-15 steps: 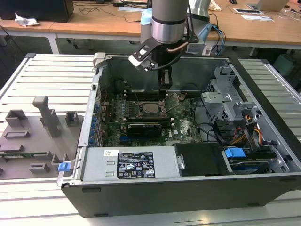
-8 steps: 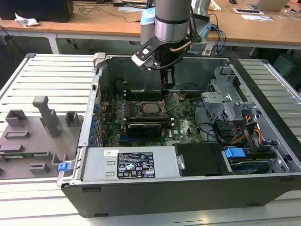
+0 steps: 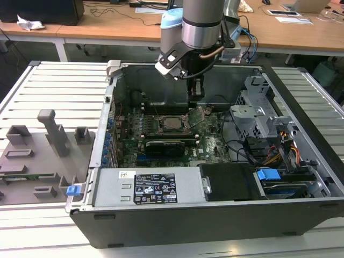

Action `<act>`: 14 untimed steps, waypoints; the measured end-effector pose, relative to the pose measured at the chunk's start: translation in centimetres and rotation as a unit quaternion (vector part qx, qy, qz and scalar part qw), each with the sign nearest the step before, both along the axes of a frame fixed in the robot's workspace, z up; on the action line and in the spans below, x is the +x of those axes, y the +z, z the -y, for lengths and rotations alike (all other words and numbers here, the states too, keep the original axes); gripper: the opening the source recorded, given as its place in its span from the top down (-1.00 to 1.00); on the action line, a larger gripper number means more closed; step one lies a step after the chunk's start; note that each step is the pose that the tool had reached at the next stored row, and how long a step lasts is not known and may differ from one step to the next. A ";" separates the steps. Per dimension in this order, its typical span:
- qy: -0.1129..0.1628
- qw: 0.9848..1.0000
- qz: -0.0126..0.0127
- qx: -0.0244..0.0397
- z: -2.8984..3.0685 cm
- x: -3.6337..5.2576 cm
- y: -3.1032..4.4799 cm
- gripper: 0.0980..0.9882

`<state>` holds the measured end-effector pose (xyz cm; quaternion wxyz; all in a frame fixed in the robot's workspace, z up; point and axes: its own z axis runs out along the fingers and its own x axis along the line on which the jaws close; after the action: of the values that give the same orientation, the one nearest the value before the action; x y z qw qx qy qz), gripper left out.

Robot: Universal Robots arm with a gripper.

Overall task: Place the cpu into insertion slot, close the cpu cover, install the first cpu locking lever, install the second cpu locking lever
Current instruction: 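Close the cpu cover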

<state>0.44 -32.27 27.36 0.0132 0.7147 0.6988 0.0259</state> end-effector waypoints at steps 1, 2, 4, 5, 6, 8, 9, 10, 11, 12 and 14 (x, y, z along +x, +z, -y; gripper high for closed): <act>0.000 1.000 0.000 0.000 0.00 0.12 0.01 0.97; 0.000 1.000 0.000 0.000 0.00 0.22 0.02 0.97; 0.000 1.000 0.000 0.000 0.00 0.50 0.03 0.97; 0.000 1.000 0.000 0.000 0.00 0.60 0.04 0.97; 0.000 1.000 0.000 0.000 0.00 0.75 0.04 0.97; 0.000 1.000 0.000 0.000 0.00 1.10 0.05 0.97; 0.000 1.000 0.000 0.000 0.00 1.32 0.04 0.97; 0.000 1.000 0.000 0.000 0.00 1.67 0.04 0.97; 0.000 1.000 0.000 0.000 0.00 1.93 0.04 0.97; 0.000 1.000 -0.001 0.000 0.00 2.19 0.04 0.97; 0.000 1.000 -0.001 0.000 0.00 2.53 0.04 0.97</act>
<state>2.97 -32.27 27.41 0.0128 0.7146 0.6990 0.0255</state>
